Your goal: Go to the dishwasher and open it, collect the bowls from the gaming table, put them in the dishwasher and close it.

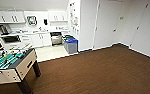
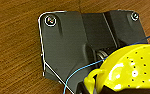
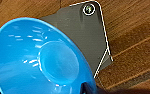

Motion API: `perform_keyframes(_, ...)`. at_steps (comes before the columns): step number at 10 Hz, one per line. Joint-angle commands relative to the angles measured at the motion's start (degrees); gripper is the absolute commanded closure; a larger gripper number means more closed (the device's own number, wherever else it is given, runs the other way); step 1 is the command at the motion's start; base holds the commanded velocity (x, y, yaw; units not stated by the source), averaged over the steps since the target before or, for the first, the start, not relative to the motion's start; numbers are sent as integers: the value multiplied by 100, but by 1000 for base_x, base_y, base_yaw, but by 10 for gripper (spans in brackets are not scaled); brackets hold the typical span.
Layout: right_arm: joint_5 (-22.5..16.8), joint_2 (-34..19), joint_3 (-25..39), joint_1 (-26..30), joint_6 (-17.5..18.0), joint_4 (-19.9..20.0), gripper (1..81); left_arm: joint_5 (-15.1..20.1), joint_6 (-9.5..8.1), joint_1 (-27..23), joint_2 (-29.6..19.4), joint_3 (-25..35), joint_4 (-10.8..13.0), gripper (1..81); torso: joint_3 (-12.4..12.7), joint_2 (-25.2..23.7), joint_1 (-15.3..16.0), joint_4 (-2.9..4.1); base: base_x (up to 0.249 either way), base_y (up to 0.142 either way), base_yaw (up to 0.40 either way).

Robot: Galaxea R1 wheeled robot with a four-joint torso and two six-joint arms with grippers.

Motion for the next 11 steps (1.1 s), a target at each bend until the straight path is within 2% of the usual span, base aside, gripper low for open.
perform_keyframes(1, -257, -59, -44, 174, -9, -36, 811, 272, 23, -214, -91, 12, 9, 811, 0, 0, 0, 0, 100, 66, 0)
perform_keyframes(6, -257, -59, -44, 174, -18, -36, 811, 272, 23, -214, -91, 12, 9, 811, 0, 0, -2, 0, 100, 79, 0)
perform_keyframes(11, -257, -59, -44, 183, -18, -36, 811, 272, 23, -214, -91, 12, 18, 811, 0, 0, -2, 0, 103, 0, 0)
